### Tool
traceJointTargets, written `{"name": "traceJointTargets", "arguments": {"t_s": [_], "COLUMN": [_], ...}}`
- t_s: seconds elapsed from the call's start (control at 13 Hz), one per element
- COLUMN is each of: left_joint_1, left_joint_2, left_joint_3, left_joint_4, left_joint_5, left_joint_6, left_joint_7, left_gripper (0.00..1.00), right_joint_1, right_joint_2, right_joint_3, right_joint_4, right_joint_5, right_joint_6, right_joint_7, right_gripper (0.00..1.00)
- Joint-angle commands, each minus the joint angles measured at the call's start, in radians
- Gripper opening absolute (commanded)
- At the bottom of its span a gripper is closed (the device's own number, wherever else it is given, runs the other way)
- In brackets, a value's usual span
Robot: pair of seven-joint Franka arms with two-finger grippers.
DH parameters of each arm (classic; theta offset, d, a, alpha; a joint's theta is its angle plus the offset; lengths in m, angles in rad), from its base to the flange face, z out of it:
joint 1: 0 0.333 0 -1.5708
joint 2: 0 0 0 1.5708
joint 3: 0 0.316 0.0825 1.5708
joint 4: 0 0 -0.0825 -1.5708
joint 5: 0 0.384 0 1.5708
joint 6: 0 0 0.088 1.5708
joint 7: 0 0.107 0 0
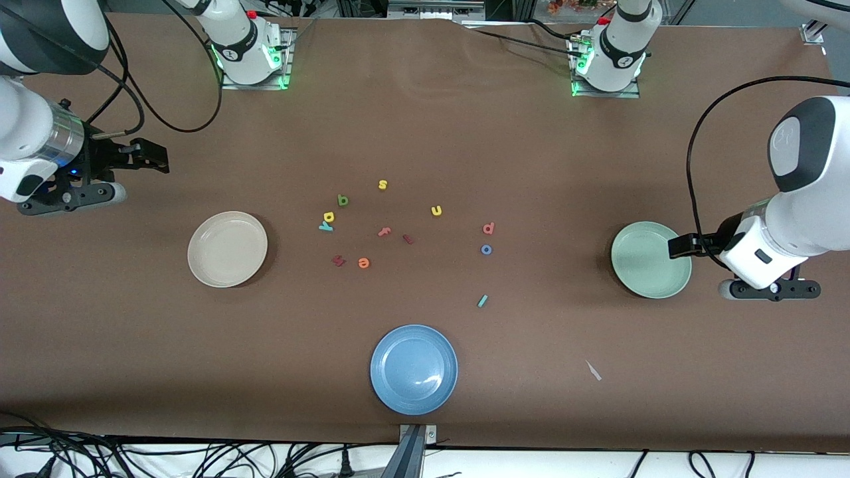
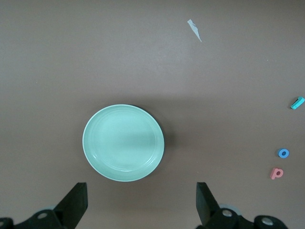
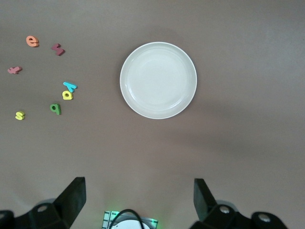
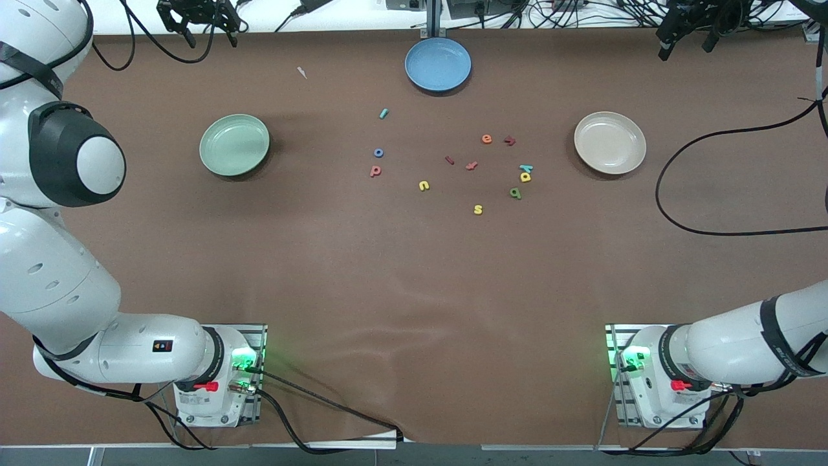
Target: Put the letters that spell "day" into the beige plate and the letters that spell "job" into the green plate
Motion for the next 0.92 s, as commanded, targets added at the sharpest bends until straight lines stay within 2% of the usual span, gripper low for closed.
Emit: {"name": "traceJointTargets", "arguments": {"t_s": [0.0, 0.85], "left_joint_1": [0.006, 0.006], "left_joint_2": [-0.011, -0.011], "left_joint_3": [-0.003, -0.003], "left_joint_4": [-0.004, -0.004], "left_joint_5": [0.002, 0.002], "left_joint_6": [0.004, 0.004], "left_joint_7": [0.023, 0.023], "left_gripper": [1.0, 1.0], "right_joint_1": [-0.001, -0.001], "right_joint_2": [0.004, 0.007], "right_joint_3": [0.003, 0.019], "right_joint_4": [0.023, 0.02], "right_joint_5": [0.004, 0.007], "right_joint_6": [-0.012, -0.026], "right_joint_7": [0.001, 0.001], "right_gripper": [1.0, 1.0]}}
